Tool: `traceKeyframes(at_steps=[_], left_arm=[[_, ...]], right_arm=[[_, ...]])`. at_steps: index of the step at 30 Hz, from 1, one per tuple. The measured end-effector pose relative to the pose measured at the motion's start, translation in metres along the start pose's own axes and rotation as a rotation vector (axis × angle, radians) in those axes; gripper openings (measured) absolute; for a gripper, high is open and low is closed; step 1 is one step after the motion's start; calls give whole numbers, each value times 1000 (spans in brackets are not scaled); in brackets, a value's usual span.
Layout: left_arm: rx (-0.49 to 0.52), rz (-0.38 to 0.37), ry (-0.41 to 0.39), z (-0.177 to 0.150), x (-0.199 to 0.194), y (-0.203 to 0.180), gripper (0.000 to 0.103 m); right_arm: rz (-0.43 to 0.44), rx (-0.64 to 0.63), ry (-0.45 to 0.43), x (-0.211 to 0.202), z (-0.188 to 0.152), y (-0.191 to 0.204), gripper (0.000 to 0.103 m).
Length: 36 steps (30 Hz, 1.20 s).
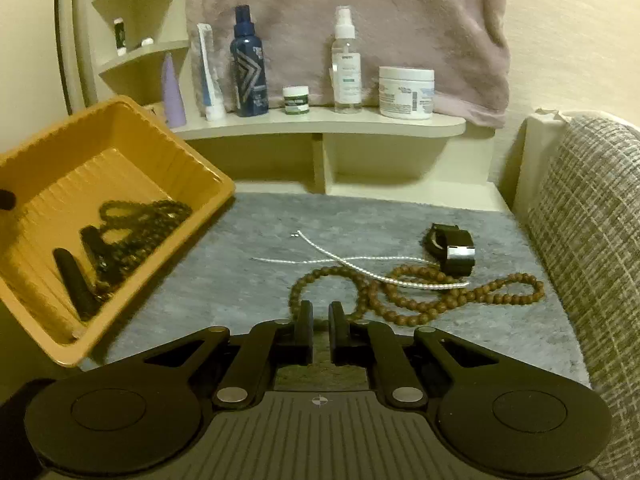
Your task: Organize jewelry
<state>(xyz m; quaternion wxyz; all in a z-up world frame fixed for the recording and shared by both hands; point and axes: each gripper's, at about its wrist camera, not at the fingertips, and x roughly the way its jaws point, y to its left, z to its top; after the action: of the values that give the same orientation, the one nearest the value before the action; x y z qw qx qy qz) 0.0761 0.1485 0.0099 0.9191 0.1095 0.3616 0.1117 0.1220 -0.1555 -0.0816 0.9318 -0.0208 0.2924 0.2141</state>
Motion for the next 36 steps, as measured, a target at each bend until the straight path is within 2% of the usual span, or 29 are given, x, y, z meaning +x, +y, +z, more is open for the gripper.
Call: traceKeyframes(at_steps=[7,14,18,23,27,36], left_arm=[[3,-1,2,1,0,1,7],[1,-1,2,1,0,2,7],[-2,-1,3,0,1,2,7],[-3,-1,3,-1,1,3,7],[-3,-1,3,-1,2,2,7],[-1,-1,1,-1,1,2,7]], right_arm=[[30,-132,15,24,0,18,8],[42,-173,69,55,3,20,8],[44,-178,65,58,3,22,8],[43,-166,61,55,3,22,7],[62,-164,14,41,7,28,7],[190,-124,-82,7,35,53,7]])
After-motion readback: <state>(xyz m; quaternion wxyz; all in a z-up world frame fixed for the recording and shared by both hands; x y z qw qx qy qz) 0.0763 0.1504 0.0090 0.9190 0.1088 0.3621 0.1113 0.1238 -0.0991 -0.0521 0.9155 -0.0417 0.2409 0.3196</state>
